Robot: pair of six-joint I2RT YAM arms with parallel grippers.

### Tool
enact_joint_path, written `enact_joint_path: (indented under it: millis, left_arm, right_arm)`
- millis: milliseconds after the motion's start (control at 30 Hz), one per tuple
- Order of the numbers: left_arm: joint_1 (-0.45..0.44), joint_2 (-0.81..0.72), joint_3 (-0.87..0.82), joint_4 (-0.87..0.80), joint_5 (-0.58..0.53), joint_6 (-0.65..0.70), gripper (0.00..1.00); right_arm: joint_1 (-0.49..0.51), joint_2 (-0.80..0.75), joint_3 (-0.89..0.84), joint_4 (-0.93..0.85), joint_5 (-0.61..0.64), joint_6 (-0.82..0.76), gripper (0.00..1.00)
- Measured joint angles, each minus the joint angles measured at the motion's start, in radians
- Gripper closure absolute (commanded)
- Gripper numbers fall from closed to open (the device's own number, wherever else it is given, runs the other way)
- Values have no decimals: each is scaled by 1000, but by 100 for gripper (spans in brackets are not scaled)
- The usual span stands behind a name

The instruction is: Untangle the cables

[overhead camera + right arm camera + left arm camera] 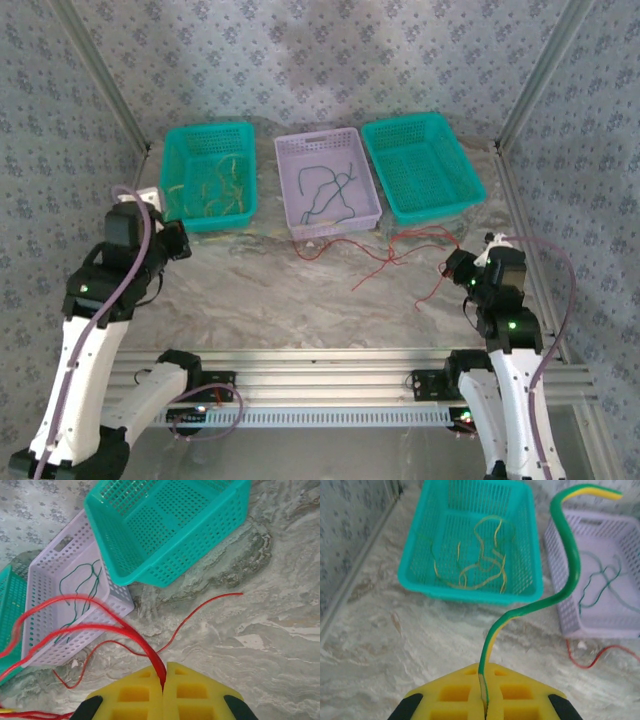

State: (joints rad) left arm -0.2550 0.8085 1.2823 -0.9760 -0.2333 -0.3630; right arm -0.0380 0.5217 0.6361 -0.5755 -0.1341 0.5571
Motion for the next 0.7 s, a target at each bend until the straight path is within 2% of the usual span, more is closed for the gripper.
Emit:
enact_joint_path:
  millis: [233,367,533,700]
  left_arm:
    - [4,-7,187,6,-80,22,100]
    - [6,40,283,39,-70,21,100]
    - [6,144,293,98,-72,24,100]
    - [6,296,291,147,-156,64,100]
  right_arm:
    - [-34,13,-53,2,20,11,100]
    - [-35,39,-88,18,-10,30,100]
    - [-34,29,-96,61,-72,41,100]
    - [-32,-38,-95,95,-139,40,100]
